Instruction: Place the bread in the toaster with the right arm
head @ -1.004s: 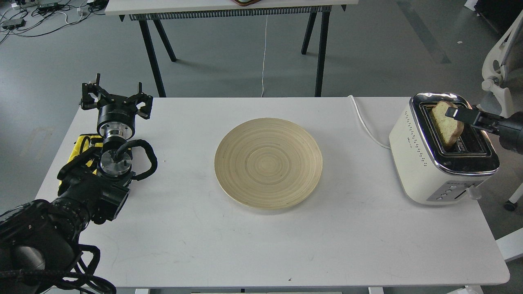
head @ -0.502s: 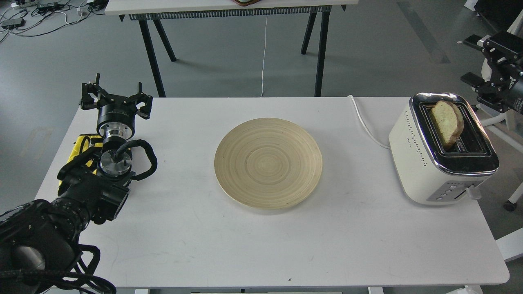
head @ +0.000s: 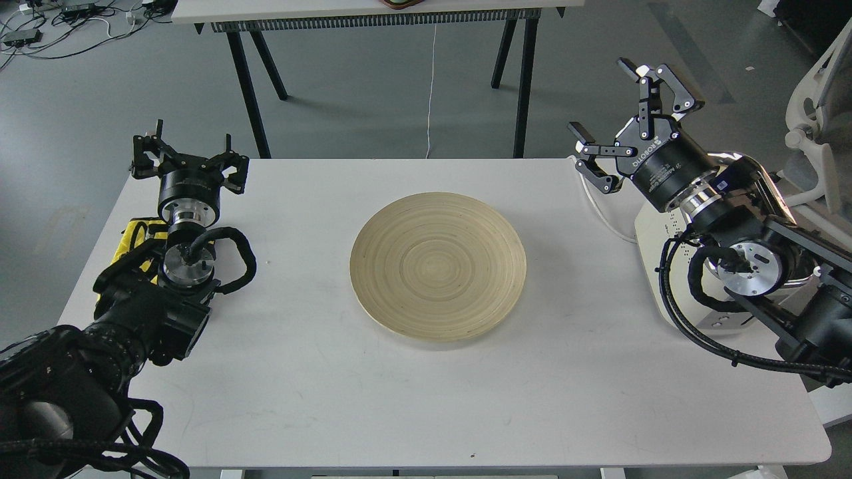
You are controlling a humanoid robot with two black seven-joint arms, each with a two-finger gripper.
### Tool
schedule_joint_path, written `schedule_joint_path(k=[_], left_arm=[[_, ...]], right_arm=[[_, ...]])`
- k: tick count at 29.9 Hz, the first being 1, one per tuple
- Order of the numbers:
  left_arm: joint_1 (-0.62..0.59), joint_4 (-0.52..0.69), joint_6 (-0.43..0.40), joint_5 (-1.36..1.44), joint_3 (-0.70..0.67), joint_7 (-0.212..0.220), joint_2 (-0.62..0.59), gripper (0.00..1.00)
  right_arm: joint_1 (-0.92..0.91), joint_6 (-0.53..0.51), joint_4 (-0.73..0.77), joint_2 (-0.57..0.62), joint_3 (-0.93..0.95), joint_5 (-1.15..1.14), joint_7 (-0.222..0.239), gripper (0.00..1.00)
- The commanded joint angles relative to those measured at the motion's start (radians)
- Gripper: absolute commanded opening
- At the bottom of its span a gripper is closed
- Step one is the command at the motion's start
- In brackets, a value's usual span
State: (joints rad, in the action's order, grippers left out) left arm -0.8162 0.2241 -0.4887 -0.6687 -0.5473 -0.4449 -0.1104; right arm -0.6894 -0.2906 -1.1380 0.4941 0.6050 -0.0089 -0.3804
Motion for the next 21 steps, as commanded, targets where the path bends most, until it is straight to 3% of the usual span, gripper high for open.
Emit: schedule_joint_path(k=[1,7,21], left_arm=[[0.000,0.000,0.000,0.000,0.001,0.000,0.000,1.00],[0.000,0.000,0.000,-0.002,0.001,0.000,0.000,1.00],[0.000,0.000,0.000,-0.002,0.000,0.000,0.000,1.00]], right_arm=[[0.045,-0.041,0.024,-0.081,0.065,0.006,-0.002,0.99],[0.106,-0.198,0.049,-0.158,0.168,0.010,-0.003,0.99],[0.136,-0.198,0.231,-0.256,0.256,0.014,-0.009,0.99]])
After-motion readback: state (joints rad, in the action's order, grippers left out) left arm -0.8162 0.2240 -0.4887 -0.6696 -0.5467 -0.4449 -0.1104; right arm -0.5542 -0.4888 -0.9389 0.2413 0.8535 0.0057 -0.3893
